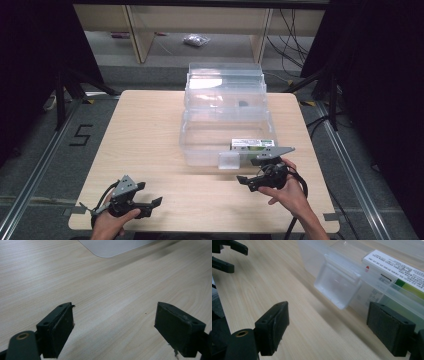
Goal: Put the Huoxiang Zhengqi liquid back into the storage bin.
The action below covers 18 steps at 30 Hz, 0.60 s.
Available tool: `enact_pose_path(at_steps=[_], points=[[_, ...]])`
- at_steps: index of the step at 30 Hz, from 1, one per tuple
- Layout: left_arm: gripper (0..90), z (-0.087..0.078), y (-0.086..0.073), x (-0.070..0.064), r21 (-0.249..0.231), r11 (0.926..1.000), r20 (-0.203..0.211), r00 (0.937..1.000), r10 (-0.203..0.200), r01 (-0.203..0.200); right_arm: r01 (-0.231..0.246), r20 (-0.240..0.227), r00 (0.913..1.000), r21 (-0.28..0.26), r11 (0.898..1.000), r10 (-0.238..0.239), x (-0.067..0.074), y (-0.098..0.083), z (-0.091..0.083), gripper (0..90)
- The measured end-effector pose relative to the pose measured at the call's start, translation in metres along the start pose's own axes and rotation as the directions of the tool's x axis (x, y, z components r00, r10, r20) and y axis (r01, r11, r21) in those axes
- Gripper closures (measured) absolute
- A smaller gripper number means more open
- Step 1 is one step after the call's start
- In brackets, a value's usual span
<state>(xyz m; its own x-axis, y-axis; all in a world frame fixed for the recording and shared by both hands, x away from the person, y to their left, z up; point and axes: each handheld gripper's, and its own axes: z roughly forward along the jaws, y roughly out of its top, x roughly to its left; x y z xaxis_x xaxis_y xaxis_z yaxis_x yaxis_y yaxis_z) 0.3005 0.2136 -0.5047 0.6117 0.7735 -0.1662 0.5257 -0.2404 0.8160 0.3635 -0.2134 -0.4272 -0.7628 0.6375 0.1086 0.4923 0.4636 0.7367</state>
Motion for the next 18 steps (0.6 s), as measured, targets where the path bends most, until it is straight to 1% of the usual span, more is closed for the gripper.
enact_pose_path(at_steps=[1, 2, 4, 6, 7, 8, 12, 13, 14, 15, 16, 17, 18], points=[[14.9, 0.0, 0.0, 0.0, 0.002, 1.0, -0.001, 1.0, 0.0, 0.0, 0.003, 0.004, 1.0, -0.002, 1.0, -0.003, 0.0, -0.001, 0.0, 19.2], [14.9, 0.0, 0.0, 0.0, 0.003, 1.0, -0.002, 1.0, 0.0, 0.0, -0.01, -0.002, 0.9999, 0.004, 1.0, 0.01, 0.001, -0.002, 0.0, 19.2], [15.0, 0.0, 0.0, 0.0, 0.0, 1.0, 0.0, 1.0, 0.0, 0.0, -0.019, -0.006, 0.9998, 0.01, 1.0, 0.019, 0.001, -0.003, -0.001, 19.1], [15.0, -0.001, 0.0, 0.0, 0.004, 1.0, -0.002, 1.0, 0.0, 0.0, -0.001, -0.011, 0.9999, 0.003, 1.0, 0.001, -0.001, -0.006, 0.0, 18.7], [15.0, -0.001, 0.0, 0.0, 0.004, 1.0, -0.002, 1.0, 0.0, 0.0, -0.003, -0.007, 1.0, -0.001, 1.0, 0.003, -0.002, -0.007, 0.0, 18.6], [15.0, -0.001, 0.0, 0.0, 0.005, 1.0, -0.002, 1.0, 0.001, -0.001, -0.021, 0.001, 0.9998, 0.007, 1.0, 0.021, -0.001, -0.008, 0.0, 18.3], [15.0, 0.0, 0.0, 0.0, 0.001, 1.0, 0.0, 1.0, 0.001, -0.001, -0.02, 0.0, 0.9998, 0.007, 1.0, 0.02, -0.001, -0.013, -0.001, 18.1], [15.0, 0.0, 0.0, -0.001, -0.009, 1.0, -0.003, 1.0, -0.003, 0.003, -0.021, 0.002, 0.9998, 0.001, 1.0, 0.021, -0.001, -0.016, 0.0, 18.1], [15.0, 0.0, 0.0, -0.001, -0.004, 1.0, 0.0, 1.0, -0.002, 0.002, -0.023, 0.003, 0.9997, 0.013, 1.0, 0.023, -0.001, -0.017, 0.0, 18.2], [15.0, 0.0, 0.0, -0.001, -0.005, 1.0, 0.0, 1.0, -0.002, 0.002, -0.013, -0.011, 0.9998, 0.007, 1.0, 0.013, -0.002, -0.018, 0.0, 18.1], [15.0, 0.0, 0.0, -0.001, -0.005, 1.0, 0.0, 1.0, -0.002, 0.002, -0.013, -0.011, 0.9998, 0.007, 1.0, 0.013, -0.002, -0.018, 0.0, 18.1], [15.0, 0.0, 0.0, -0.001, -0.002, 1.0, -0.001, 1.0, -0.002, 0.002, -0.032, -0.001, 0.9995, 0.001, 0.999, 0.032, 0.0, -0.022, 0.0, 18.1], [15.0, 0.0, 0.0, -0.001, -0.002, 1.0, -0.001, 1.0, -0.002, 0.002, -0.04, -0.01, 0.9991, 0.014, 0.999, 0.04, 0.0, -0.022, -0.001, 18.0]])
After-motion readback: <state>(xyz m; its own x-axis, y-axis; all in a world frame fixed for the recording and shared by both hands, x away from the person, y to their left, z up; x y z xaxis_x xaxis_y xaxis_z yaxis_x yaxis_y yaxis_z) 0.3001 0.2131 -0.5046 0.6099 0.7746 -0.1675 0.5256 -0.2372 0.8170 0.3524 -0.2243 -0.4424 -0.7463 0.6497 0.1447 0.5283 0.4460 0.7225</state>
